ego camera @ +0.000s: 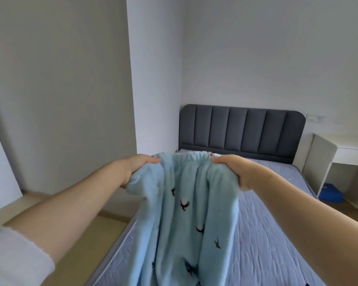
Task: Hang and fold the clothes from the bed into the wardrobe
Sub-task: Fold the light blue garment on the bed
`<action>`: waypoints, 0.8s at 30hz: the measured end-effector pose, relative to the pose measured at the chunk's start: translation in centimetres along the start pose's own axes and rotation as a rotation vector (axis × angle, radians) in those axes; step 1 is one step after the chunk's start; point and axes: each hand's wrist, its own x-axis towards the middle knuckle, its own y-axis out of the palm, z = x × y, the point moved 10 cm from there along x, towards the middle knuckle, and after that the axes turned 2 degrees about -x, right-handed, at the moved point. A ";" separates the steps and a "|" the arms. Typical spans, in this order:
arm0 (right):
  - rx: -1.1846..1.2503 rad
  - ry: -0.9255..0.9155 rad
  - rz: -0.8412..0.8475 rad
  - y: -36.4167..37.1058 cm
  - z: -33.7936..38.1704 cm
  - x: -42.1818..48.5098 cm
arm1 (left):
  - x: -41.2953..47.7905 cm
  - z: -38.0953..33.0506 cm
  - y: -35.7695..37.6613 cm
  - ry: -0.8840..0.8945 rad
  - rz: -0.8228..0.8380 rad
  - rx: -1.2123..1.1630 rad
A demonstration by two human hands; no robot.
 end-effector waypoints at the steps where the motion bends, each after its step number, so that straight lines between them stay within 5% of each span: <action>1: 0.044 -0.029 -0.011 0.4 0.9 -0.1 | -0.2 -1.0 1.0 0.029 -0.005 -0.022; 8: 0.131 -0.157 0.065 4.0 3.9 -0.8 | -2.8 -9.0 4.5 0.444 -0.199 0.147; 15: 0.306 -0.251 0.095 3.2 5.2 -2.4 | -5.3 -10.0 8.2 0.543 0.190 0.166; 20: 0.234 -0.255 0.253 5.4 5.8 -3.3 | -5.9 -11.0 7.0 0.650 -0.053 0.578; 24: 0.035 -0.304 0.303 6.4 5.9 -3.8 | -6.1 -11.0 5.6 0.597 -0.076 0.695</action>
